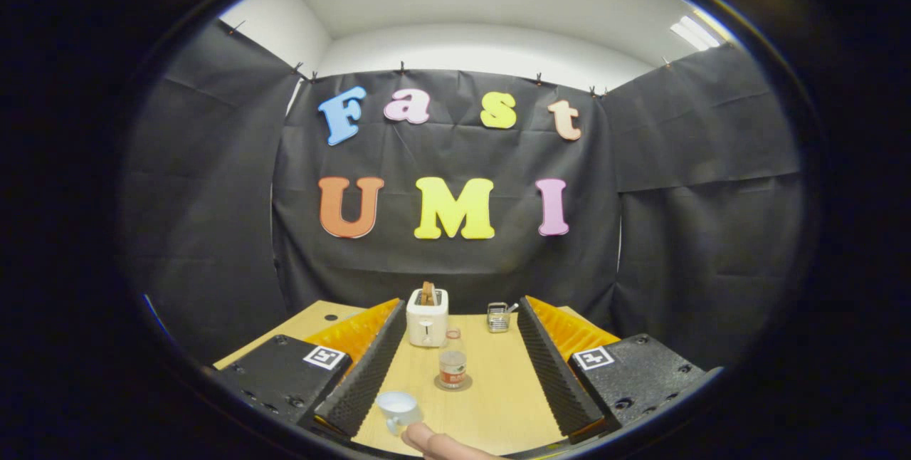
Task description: Take the bottle from table, then pour the juice into the cup, finally place the bottle on the coaster
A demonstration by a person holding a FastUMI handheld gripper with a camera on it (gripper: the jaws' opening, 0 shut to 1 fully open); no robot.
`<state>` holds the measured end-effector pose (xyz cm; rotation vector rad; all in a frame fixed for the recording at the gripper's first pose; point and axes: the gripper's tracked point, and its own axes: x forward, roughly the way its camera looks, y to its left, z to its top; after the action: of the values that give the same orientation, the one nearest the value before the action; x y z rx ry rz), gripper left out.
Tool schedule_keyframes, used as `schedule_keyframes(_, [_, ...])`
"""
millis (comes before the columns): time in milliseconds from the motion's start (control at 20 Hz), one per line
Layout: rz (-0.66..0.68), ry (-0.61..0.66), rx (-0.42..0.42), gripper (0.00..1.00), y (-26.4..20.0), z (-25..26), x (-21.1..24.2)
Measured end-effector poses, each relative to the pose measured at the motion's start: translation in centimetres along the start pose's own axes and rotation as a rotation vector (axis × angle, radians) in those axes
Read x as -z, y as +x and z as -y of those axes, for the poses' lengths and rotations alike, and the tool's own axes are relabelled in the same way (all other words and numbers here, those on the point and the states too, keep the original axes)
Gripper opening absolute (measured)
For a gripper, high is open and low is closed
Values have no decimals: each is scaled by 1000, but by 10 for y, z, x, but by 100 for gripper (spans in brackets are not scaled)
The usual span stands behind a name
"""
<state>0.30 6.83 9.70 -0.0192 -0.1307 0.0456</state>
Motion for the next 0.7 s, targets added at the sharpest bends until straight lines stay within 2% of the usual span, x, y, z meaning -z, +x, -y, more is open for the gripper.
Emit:
schedule_keyframes(150, [-3,15,23,100,-18,15,-2])
schedule_keyframes(350, [-19,35,9,100,-31,23,5])
schedule_keyframes(550, [-58,49,-24,100,-32,24,20])
schedule_keyframes(700, [-67,54,4,100,-29,34,25])
